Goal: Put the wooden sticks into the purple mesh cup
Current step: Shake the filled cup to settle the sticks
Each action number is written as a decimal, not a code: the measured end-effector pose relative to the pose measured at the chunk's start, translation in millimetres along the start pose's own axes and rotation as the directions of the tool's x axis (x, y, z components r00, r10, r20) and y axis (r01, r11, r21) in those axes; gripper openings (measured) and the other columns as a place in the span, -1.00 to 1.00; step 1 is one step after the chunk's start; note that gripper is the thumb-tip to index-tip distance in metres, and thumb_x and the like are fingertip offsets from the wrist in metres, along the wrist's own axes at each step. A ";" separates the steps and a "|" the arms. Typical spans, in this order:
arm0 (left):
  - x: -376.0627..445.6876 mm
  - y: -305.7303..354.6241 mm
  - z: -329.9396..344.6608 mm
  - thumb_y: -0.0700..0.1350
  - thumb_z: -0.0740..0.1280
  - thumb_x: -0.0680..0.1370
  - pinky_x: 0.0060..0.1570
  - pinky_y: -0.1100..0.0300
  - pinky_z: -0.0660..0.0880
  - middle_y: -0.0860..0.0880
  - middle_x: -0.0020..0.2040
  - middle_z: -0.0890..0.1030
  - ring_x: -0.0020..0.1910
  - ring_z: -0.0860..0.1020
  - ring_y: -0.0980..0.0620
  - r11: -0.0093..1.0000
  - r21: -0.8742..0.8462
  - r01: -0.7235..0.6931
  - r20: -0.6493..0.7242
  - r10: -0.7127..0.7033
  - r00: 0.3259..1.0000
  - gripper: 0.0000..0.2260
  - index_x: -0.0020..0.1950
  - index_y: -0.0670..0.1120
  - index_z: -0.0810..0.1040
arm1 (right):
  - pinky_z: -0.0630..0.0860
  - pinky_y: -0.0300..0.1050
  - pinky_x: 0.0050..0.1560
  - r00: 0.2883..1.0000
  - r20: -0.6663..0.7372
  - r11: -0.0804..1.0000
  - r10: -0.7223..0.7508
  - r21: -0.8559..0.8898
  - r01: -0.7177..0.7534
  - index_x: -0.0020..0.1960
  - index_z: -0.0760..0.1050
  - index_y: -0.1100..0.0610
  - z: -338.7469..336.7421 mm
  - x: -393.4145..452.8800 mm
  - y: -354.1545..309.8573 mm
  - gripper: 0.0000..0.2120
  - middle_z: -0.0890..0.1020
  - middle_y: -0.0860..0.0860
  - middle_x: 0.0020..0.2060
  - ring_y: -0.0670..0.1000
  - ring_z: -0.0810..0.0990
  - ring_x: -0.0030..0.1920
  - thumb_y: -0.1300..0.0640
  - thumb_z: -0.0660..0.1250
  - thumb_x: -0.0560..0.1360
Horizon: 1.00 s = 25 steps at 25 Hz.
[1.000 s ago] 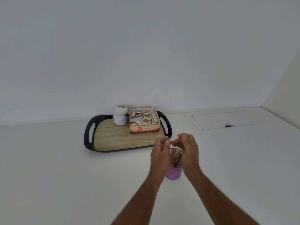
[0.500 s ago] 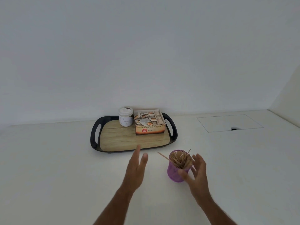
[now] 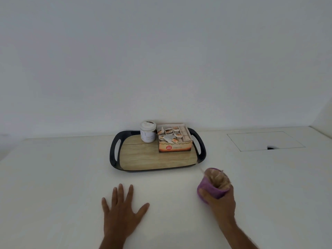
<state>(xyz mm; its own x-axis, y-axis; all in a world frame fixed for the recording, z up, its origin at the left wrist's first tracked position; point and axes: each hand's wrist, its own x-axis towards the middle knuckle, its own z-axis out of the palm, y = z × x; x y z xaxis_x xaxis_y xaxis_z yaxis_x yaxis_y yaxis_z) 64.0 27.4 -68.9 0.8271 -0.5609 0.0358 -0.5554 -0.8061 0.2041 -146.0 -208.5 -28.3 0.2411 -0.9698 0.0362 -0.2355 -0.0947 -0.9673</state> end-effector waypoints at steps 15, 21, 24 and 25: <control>1.4 -2.5 2.3 0.61 -0.24 0.33 0.50 -0.27 -0.13 -0.06 0.63 0.06 0.62 -0.01 -0.04 1.000 -0.022 0.015 -0.035 -0.015 0.999 -0.04 0.61 0.13 0.07 | 0.51 -0.20 0.01 0.976 -0.023 0.975 -0.215 -0.068 0.213 0.26 0.40 0.03 8.0 -1.8 -17.7 -0.11 0.59 -0.08 0.05 0.00 0.60 0.04 0.05 0.72 0.02; 1.2 -2.0 0.9 0.61 -0.29 0.30 0.50 -0.26 -0.15 -0.06 0.64 0.03 0.62 -0.04 -0.04 0.999 -0.029 0.016 -0.032 -0.017 0.999 -0.02 0.61 0.14 0.05 | 0.49 -0.19 -0.02 0.973 -0.008 0.970 -0.232 -0.077 0.231 0.25 0.39 0.00 6.4 -4.1 -16.1 -0.12 0.60 -0.06 0.08 -0.04 0.59 0.01 0.04 0.72 0.02; 2.6 -0.1 -1.2 0.60 -0.20 0.35 0.50 -0.25 -0.19 -0.05 0.64 -0.01 0.62 -0.08 -0.03 1.000 -0.020 0.022 -0.009 -0.022 1.000 -0.07 0.62 0.14 0.00 | 0.47 -0.15 0.01 0.979 -0.060 0.980 -0.196 -0.038 0.194 0.27 0.40 0.04 2.7 -3.3 -16.2 -0.15 0.58 -0.07 0.06 -0.01 0.59 0.05 0.09 0.71 0.07; 1.6 0.0 -0.7 0.60 -0.20 0.35 0.50 -0.25 -0.18 -0.05 0.64 -0.01 0.62 -0.08 -0.03 1.000 -0.023 0.020 -0.013 -0.021 1.000 -0.07 0.62 0.14 0.01 | 0.45 -0.14 0.00 0.983 -0.110 0.989 -0.149 -0.023 0.148 0.26 0.39 0.04 1.8 -1.5 -17.4 -0.17 0.59 -0.04 0.04 0.06 0.60 0.05 0.09 0.71 0.08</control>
<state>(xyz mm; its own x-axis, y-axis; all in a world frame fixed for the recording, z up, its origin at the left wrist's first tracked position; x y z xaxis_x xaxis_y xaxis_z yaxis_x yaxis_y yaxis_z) 65.4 26.7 -68.1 0.8395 -0.5416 0.0441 -0.5364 -0.8128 0.2274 -140.6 -205.0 -11.9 0.1687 -0.9635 0.2078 -0.2191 -0.2422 -0.9452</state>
